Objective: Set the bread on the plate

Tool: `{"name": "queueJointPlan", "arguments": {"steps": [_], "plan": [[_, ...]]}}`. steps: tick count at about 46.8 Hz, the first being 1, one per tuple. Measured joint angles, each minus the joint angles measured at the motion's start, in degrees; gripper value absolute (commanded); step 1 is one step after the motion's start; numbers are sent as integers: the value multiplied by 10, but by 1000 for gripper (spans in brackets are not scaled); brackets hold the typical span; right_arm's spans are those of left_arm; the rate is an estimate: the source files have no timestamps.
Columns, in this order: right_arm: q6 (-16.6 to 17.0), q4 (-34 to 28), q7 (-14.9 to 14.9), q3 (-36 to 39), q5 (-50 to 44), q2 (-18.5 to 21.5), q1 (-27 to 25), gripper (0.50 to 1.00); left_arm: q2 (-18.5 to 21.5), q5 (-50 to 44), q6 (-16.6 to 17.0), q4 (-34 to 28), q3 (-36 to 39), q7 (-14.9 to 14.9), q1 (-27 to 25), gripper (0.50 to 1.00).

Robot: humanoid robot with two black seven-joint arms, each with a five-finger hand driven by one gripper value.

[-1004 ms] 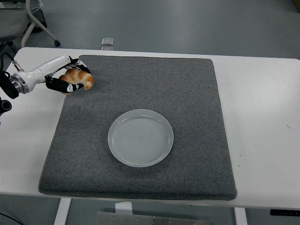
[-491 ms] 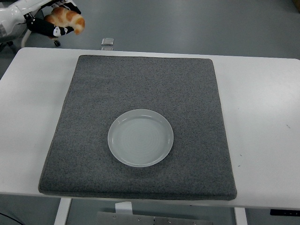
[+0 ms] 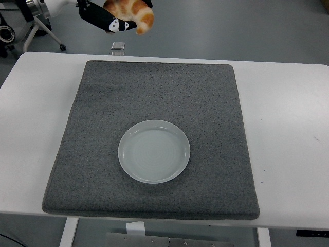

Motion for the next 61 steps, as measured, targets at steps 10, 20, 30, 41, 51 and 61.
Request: {"name": "queueJointPlan", "arguments": {"steps": [10, 20, 30, 41, 51, 61], "plan": [[0, 0, 0, 0, 0, 0, 0, 930, -30, 100, 68, -32, -1, -6, 39, 500], [0, 0, 0, 0, 0, 0, 0, 930, -75, 190, 130, -36, -1, -6, 133, 500], [0, -1, 0, 0, 0, 0, 0, 930, -104, 203, 136, -30, 1, -6, 211, 500], [0, -1, 0, 0, 0, 0, -1, 930, -166, 257, 195, 16, 2, -6, 292, 500], [0, -2, 0, 0, 1, 0, -3, 930, -192, 263, 204, 42, 4, -6, 321, 500], [0, -2, 0, 0, 1, 0, -3, 930, -192, 262, 215, 52, 3, -6, 335, 500]]}}
